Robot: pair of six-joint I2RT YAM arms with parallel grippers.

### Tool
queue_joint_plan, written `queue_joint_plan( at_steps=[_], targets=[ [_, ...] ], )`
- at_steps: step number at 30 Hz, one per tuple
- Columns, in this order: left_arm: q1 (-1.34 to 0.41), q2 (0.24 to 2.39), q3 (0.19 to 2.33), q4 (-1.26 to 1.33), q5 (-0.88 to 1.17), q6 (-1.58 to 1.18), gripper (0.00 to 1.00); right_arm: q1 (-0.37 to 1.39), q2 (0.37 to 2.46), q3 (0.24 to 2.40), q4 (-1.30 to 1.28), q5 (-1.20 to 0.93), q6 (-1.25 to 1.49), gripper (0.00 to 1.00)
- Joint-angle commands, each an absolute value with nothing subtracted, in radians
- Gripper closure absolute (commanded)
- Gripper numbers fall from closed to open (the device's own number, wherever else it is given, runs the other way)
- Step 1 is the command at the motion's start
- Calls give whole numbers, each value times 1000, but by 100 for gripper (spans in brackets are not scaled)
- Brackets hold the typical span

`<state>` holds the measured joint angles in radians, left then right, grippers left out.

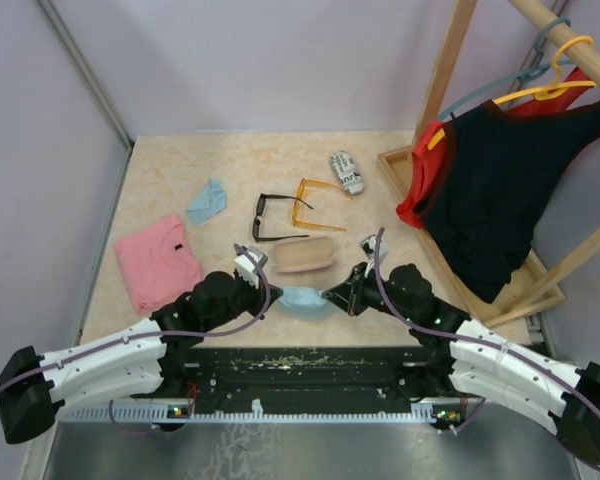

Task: Organize the sunglasses
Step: Adjust the glasses cleaning cloth at the center of the board.

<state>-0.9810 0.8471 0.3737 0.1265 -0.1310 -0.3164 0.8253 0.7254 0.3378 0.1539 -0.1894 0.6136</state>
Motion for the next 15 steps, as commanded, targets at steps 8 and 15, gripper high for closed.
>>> queue_joint_plan(
  at_steps=[8,15],
  targets=[
    [-997,812,498,-141,-62,-403,99,915,731,466,-105,-180,769,100],
    [-997,969,497,-63,-124,-394,99,913,837,455,-141,-33,818,100]
  ],
)
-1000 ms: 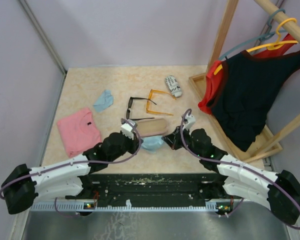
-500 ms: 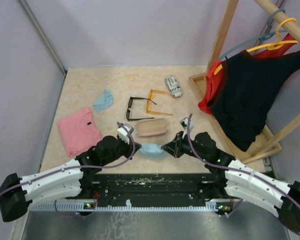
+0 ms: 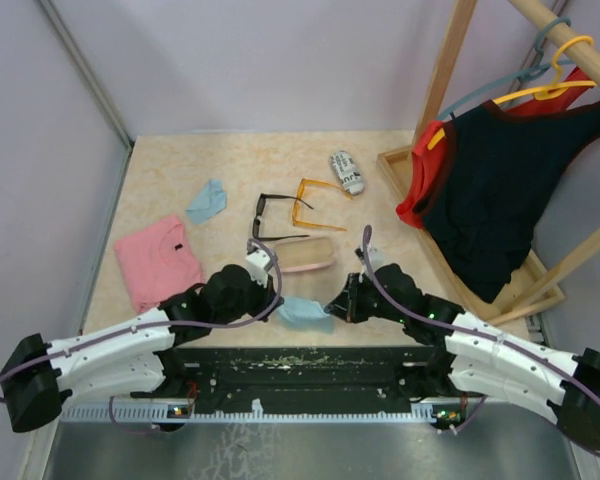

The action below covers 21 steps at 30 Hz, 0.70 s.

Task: Organize the sunglasses
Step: Adjust the glasses cleaning cloth at the center of the board.

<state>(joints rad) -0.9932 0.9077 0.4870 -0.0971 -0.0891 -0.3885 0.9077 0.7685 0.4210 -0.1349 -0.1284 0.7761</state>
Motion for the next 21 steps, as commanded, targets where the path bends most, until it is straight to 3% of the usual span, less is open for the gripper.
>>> queue_joint_plan(
  at_steps=[1,8,21],
  targets=[
    [-998,989,491,-35,-133,-390,99,912,857,443,-108,-16,820,100],
    [-996,1102,469,160,-204,-353,99,860,944,360,147,102,800,100],
    [-987,1218,412,359,-314,-265,99,788,1090,298,490,123,602,100]
  ],
)
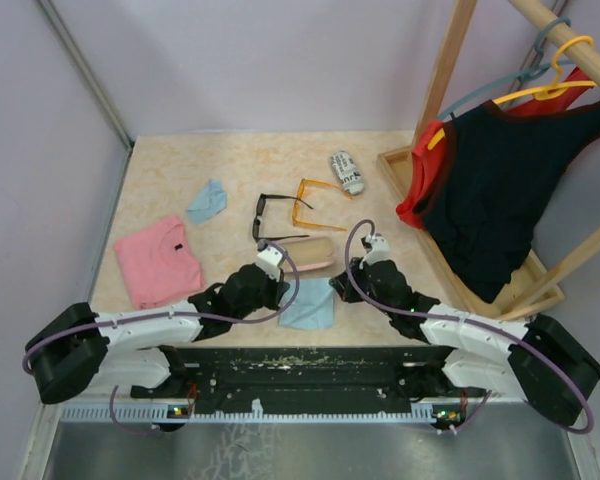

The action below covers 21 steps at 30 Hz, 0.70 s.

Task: Organize the sunglasses
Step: Adjust the glasses cleaning cloth at the center of the board.

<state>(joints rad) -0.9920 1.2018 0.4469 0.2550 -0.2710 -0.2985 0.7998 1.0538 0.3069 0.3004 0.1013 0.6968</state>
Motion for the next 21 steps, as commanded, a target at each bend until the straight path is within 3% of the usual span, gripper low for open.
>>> queue_joint_plan(
  at_steps=[1,21],
  targets=[
    [-986,1225,408,370,-322,-264,99,789,1098,296,507,118,589,100],
    [-936,1288,364,582,-333,-159,99,785,1286,325,661,137,529,100]
  ],
)
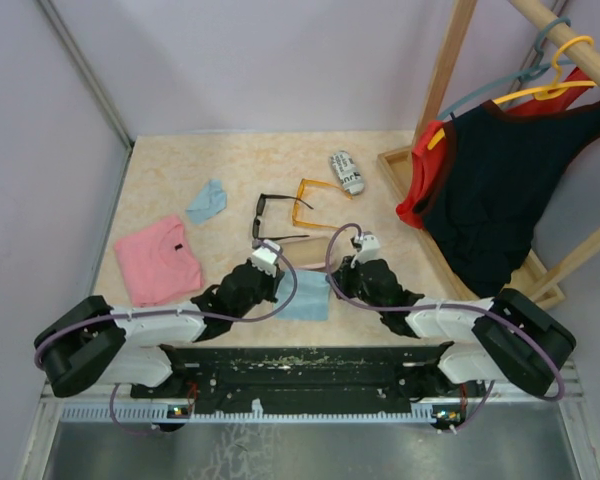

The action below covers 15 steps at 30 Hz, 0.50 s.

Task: Organize the sunglasses
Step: Adjust the glasses cleaning cloth at the center of the board, then fold the glasses cleaning cloth at the center of the board.

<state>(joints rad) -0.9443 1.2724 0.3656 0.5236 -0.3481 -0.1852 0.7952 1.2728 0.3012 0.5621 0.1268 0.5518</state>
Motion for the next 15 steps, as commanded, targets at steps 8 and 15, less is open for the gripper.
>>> queue_joint_plan(
  at_steps=[8,15],
  targets=[
    [-936,1244,270,663,-239,-169,99,785,1275,288,691,61,488,100],
    [-937,1217,197,761,-185,-147,99,785,1286,250,767,-41,433,100]
  ],
)
